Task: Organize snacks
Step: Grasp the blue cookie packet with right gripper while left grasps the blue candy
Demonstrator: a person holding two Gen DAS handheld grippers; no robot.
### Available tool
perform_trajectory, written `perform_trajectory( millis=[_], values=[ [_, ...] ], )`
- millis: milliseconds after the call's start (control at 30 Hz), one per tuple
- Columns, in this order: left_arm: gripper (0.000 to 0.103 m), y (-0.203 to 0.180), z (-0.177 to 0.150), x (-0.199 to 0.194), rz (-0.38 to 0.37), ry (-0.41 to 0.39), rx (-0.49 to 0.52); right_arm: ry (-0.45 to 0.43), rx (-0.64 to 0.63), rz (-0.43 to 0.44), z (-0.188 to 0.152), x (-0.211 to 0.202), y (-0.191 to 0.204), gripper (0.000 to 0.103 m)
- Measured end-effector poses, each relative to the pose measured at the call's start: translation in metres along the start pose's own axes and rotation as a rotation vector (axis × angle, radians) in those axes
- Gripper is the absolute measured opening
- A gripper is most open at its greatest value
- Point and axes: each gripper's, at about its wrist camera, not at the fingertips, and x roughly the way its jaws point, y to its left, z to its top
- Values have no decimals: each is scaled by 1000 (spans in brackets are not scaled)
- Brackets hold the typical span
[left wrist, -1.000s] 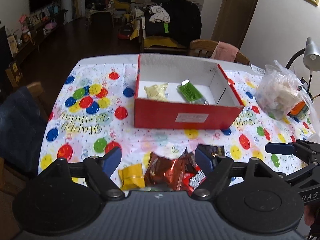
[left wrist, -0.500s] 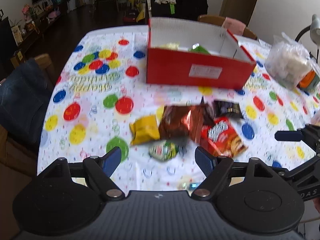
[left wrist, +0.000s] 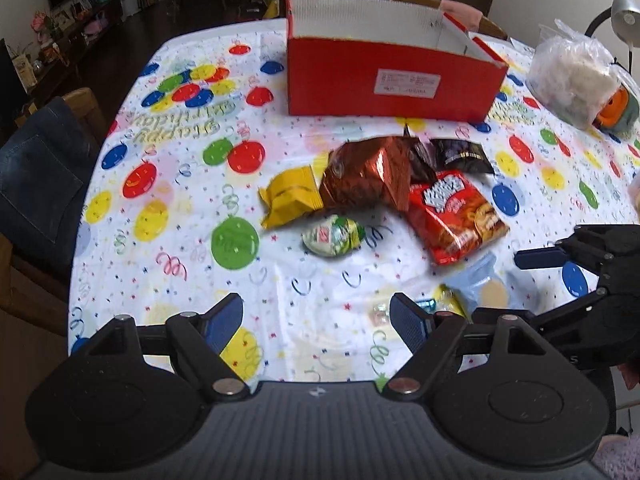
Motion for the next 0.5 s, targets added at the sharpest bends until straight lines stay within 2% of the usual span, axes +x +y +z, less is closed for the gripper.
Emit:
perform_trajectory(
  millis=[167,500],
  values=[
    [81,-7,-7,4,-30,10,42,13,-22,-3,-3,7,7,53],
    [81,-15,-11,15,-71,31,84,10,-32,-23,-3,11,13,48]
  ],
)
